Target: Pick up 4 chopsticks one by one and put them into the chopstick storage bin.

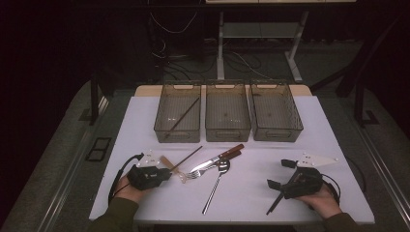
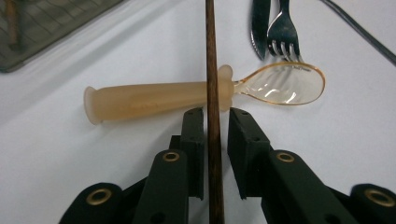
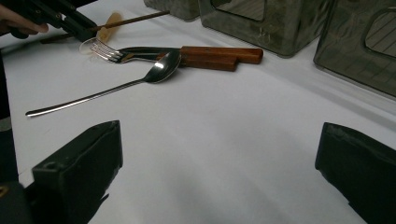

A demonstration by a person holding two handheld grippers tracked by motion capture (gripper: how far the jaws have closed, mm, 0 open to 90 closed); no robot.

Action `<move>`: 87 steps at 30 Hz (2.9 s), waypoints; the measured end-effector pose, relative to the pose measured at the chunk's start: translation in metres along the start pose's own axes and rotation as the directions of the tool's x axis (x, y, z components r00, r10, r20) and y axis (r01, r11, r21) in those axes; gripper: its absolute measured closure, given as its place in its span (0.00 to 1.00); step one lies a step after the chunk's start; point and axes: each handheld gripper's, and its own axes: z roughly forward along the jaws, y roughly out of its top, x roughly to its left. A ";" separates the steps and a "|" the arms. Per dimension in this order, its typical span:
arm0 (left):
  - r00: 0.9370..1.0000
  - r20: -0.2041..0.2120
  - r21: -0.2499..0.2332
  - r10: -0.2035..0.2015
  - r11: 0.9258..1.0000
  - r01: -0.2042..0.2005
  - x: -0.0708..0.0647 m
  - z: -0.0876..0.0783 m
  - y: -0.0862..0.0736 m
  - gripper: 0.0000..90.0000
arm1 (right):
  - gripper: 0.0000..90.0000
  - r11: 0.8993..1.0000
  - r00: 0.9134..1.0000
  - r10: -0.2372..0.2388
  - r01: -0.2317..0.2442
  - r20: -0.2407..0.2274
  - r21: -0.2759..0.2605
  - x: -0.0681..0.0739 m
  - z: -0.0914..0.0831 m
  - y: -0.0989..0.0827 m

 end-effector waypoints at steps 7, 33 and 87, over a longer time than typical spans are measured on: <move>1.000 -0.010 0.002 -0.005 1.000 0.005 0.001 0.000 0.000 0.92 | 0.01 1.000 1.000 -0.006 0.006 0.006 -0.002 0.002 -0.002 0.000; 0.999 0.010 -0.053 -0.043 0.998 0.044 0.002 -0.013 0.009 0.93 | 0.01 1.000 1.000 -0.001 0.001 -0.005 -0.016 0.002 -0.004 0.001; 0.993 0.014 -0.262 -0.119 0.958 0.118 0.034 -0.022 0.087 0.93 | 0.01 1.000 1.000 0.007 -0.007 0.007 -0.002 0.001 -0.002 -0.001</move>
